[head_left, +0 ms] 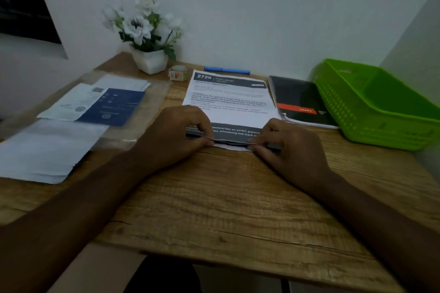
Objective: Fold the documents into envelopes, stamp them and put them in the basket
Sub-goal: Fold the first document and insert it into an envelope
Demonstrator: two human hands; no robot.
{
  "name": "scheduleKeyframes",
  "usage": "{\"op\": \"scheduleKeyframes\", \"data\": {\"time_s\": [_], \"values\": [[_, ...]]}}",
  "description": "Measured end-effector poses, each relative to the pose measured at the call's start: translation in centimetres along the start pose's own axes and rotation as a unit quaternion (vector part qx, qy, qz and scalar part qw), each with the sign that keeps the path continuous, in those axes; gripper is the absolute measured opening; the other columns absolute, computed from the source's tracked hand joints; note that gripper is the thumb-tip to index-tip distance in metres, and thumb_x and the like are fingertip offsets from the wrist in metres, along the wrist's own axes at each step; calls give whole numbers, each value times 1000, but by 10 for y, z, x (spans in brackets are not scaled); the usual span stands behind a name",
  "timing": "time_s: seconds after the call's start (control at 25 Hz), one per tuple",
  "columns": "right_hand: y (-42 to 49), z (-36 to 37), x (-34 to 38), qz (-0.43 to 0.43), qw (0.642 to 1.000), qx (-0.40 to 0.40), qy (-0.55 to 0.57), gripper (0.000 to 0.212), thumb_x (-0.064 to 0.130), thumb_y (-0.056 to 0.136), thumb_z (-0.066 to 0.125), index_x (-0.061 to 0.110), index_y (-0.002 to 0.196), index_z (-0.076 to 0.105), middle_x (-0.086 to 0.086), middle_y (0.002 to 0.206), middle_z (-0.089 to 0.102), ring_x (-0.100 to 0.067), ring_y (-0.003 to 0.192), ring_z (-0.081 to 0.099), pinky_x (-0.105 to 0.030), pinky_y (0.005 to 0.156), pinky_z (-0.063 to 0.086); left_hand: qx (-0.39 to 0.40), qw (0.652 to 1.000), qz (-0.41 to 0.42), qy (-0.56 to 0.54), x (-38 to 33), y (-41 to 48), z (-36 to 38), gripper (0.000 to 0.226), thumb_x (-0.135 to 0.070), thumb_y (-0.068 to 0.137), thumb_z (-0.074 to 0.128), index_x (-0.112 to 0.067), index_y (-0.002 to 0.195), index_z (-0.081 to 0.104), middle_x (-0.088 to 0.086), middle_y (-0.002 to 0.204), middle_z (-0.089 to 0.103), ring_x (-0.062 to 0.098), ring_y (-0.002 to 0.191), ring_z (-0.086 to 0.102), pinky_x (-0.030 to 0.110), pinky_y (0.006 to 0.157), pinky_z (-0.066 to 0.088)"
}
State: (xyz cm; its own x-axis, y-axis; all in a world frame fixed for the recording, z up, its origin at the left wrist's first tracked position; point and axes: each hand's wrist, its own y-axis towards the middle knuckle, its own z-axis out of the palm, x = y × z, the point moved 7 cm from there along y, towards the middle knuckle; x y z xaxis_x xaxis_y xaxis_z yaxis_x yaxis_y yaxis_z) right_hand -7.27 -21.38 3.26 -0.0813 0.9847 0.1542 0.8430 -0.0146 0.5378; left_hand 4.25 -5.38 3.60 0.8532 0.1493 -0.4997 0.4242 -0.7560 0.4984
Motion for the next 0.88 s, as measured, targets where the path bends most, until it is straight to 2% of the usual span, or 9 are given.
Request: {"op": "scheduleKeyframes", "data": {"time_s": [0.16, 0.28, 0.44, 0.48, 0.68, 0.8, 0.88], "values": [[-3, -10, -7, 40, 994, -24, 98, 24, 55, 71, 74, 32, 77, 76, 15, 79, 65, -3, 71, 60, -25, 57, 43, 2, 1000, 24, 2, -5, 1, -3, 19, -28, 69, 78, -16, 80, 69, -6, 91, 68, 4, 89, 61, 22, 80, 50], [-9, -15, -14, 64, 985, -40, 154, 18, 46, 72, 78, 34, 84, 77, 17, 82, 62, -5, 75, 59, -20, 60, 39, -3, 999, 46, 28, -11, -2, -3, 18, -28, 72, 76, -16, 82, 68, -4, 91, 68, 7, 88, 61, 29, 78, 51], [-27, -40, -6, 57, 994, -59, 70, 12, 26, 76, 81, 26, 88, 78, 8, 85, 67, -16, 79, 57, -41, 67, 44, -21, 997, 67, 41, -28, -5, -13, 14, -20, 75, 76, -12, 85, 70, -1, 89, 69, 11, 87, 62, 36, 80, 49], [-36, -49, 0, 55, 995, -71, 43, 12, 24, 76, 81, 27, 88, 78, 8, 86, 68, -17, 81, 56, -43, 71, 42, -25, 996, 72, 42, -36, -10, -15, 13, -18, 76, 76, -12, 86, 70, 0, 89, 69, 11, 87, 62, 37, 80, 49], [-88, -80, 32, 32, 995, -96, -14, 10, 36, 83, 70, 33, 91, 76, 14, 89, 66, -9, 88, 53, -29, 82, 25, -26, 993, 101, 63, -74, -57, -16, 12, -23, 81, 72, -15, 90, 70, -3, 92, 68, 9, 90, 60, 35, 82, 49], [-112, -82, 54, 1, 996, -85, -20, 17, 42, 84, 66, 32, 91, 77, 15, 90, 66, -3, 88, 50, -23, 86, 24, -18, 991, 104, 86, -83, -88, -17, 20, -32, 82, 62, -16, 88, 71, -3, 91, 69, 10, 89, 61, 39, 79, 50], [-124, -81, 65, -2, 997, -75, 0, 18, 42, 84, 64, 31, 92, 77, 17, 91, 66, -1, 88, 52, -25, 85, 26, -17, 992, 98, 76, -86, -104, -19, 23, -34, 83, 58, -17, 89, 72, -6, 92, 69, 8, 89, 61, 39, 75, 50]]}}
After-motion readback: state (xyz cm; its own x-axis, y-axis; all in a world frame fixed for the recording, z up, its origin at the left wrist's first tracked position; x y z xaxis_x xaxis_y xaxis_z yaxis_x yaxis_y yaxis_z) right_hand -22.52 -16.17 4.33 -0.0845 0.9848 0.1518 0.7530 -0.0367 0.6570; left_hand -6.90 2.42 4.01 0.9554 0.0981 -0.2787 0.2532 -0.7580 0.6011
